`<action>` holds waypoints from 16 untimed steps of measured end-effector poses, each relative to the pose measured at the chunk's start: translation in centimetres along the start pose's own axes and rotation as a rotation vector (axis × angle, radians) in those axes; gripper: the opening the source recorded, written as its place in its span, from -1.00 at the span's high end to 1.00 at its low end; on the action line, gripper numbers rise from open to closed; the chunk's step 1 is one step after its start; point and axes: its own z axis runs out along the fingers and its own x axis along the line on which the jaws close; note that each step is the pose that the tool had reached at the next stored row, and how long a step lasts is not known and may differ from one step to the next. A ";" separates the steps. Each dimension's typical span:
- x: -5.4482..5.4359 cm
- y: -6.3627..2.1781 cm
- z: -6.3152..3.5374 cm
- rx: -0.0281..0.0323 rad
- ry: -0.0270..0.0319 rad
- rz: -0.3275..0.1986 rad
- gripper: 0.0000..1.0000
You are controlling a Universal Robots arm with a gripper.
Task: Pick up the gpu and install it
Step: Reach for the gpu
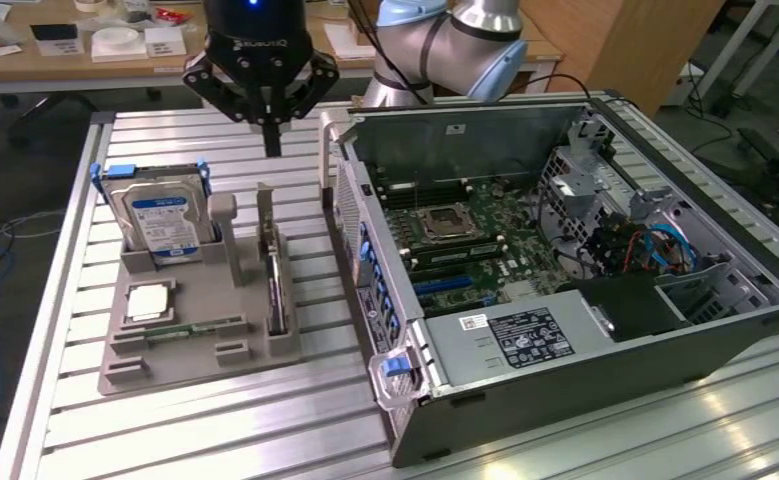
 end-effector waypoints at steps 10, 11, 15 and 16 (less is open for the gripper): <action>1.0 -0.07 -0.02 0.0001 0.0000 0.000 0.79; 1.0 -0.07 -0.02 0.0000 0.0000 0.000 0.79; 1.1 -0.22 -0.01 0.0000 0.0001 0.000 0.79; 1.1 -0.31 0.00 0.0000 0.0000 0.000 0.79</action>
